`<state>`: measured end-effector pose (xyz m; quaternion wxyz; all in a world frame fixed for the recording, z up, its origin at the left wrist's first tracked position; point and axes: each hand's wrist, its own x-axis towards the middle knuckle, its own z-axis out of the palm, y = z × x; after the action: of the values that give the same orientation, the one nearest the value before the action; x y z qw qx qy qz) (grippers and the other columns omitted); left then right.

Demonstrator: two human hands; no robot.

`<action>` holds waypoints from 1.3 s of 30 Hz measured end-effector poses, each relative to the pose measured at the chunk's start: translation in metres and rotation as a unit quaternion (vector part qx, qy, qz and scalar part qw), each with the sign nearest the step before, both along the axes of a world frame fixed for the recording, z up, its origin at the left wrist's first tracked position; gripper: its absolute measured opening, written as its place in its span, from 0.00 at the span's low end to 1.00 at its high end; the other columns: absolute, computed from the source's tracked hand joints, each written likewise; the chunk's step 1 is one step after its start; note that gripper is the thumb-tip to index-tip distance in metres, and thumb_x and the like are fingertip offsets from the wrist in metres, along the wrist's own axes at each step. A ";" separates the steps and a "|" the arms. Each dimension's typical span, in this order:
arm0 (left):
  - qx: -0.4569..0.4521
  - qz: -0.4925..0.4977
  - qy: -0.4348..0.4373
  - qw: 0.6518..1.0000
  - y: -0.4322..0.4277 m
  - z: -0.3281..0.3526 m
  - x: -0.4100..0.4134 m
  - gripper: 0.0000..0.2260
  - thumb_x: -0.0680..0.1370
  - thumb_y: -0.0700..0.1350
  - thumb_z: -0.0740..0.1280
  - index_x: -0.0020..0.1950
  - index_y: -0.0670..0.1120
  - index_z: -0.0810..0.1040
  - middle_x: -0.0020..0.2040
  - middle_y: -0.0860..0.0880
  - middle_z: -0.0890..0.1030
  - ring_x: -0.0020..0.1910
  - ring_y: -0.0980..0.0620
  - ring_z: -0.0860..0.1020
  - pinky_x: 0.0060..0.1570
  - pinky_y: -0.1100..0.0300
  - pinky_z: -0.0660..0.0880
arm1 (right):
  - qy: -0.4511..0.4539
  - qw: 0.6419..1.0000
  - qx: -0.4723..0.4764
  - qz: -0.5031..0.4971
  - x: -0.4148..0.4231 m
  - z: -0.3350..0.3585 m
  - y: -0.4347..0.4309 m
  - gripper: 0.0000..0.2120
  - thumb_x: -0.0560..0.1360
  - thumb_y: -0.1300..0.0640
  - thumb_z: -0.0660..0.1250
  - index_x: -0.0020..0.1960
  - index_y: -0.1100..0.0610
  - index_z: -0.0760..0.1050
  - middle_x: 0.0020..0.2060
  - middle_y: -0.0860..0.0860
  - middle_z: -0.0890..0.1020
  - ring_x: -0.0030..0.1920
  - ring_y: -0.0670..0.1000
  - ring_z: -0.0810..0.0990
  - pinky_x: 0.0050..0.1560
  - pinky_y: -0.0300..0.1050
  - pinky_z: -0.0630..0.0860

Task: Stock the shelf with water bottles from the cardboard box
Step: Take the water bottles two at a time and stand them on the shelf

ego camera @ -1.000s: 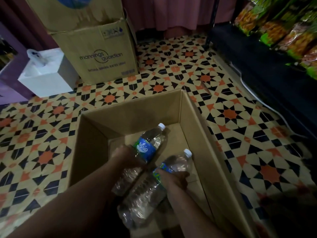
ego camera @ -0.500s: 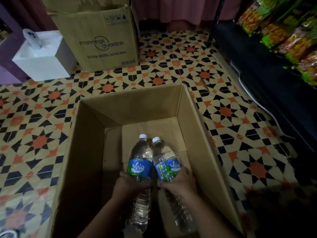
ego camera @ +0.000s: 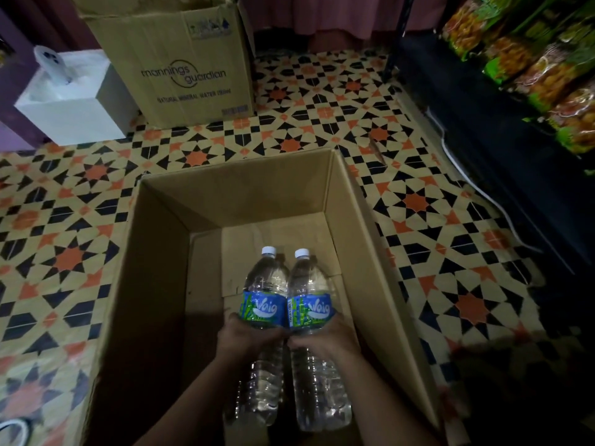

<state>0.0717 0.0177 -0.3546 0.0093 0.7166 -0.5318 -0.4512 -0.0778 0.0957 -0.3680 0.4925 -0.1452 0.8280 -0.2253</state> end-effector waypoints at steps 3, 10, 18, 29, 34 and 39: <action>-0.008 -0.010 0.011 1.000 0.000 0.002 0.007 0.40 0.50 0.66 0.78 0.55 0.47 0.81 0.46 0.51 0.84 0.43 0.54 0.81 0.39 0.65 0.75 | 0.013 1.000 -0.006 0.007 0.005 0.015 0.001 0.46 0.44 0.48 0.83 0.60 0.51 0.72 0.49 0.46 0.82 0.49 0.48 0.82 0.52 0.42 0.78; -0.079 0.039 0.078 0.993 0.017 0.026 0.021 0.28 0.50 0.63 0.80 0.43 0.48 0.84 0.37 0.51 0.84 0.39 0.52 0.83 0.44 0.56 0.79 | 0.120 0.987 -0.044 0.096 0.006 0.035 0.010 0.53 0.52 0.43 0.82 0.71 0.53 0.62 0.67 0.51 0.72 0.68 0.53 0.71 0.64 0.44 0.72; -0.185 0.061 0.209 0.958 0.020 0.113 0.003 0.39 0.47 0.65 0.79 0.53 0.47 0.80 0.43 0.52 0.85 0.43 0.54 0.83 0.40 0.61 0.76 | 0.131 0.971 -0.184 0.076 -0.015 0.124 0.008 0.48 0.48 0.42 0.81 0.64 0.49 0.67 0.58 0.47 0.76 0.61 0.50 0.76 0.60 0.47 0.76; -0.287 -0.006 0.398 0.871 0.053 0.289 -0.082 0.29 0.58 0.45 0.84 0.55 0.47 0.78 0.43 0.53 0.85 0.40 0.62 0.83 0.41 0.65 0.79 | 0.288 0.902 -0.317 -0.052 -0.066 0.326 0.061 0.38 0.51 0.38 0.81 0.56 0.47 0.70 0.49 0.43 0.79 0.49 0.44 0.79 0.41 0.37 0.73; -0.337 -0.070 0.436 0.831 0.103 0.366 -0.133 0.30 0.56 0.50 0.85 0.53 0.50 0.76 0.43 0.56 0.83 0.42 0.57 0.81 0.45 0.59 0.75 | 0.391 0.836 -0.359 -0.138 -0.100 0.402 0.127 0.41 0.48 0.36 0.78 0.57 0.49 0.73 0.50 0.45 0.79 0.53 0.45 0.79 0.53 0.42 0.78; -0.317 -0.122 0.508 0.791 0.162 0.418 -0.199 0.35 0.51 0.57 0.83 0.54 0.52 0.75 0.46 0.52 0.84 0.44 0.54 0.84 0.48 0.53 0.80 | 0.480 0.776 -0.361 -0.191 -0.137 0.464 0.213 0.40 0.50 0.38 0.80 0.58 0.49 0.72 0.52 0.44 0.76 0.56 0.44 0.74 0.56 0.38 0.73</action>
<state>-0.1277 0.1797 0.0637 0.4499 0.2701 -0.6466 -0.5536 -0.2146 0.3086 0.0960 -0.1103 -0.2401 0.8256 -0.4986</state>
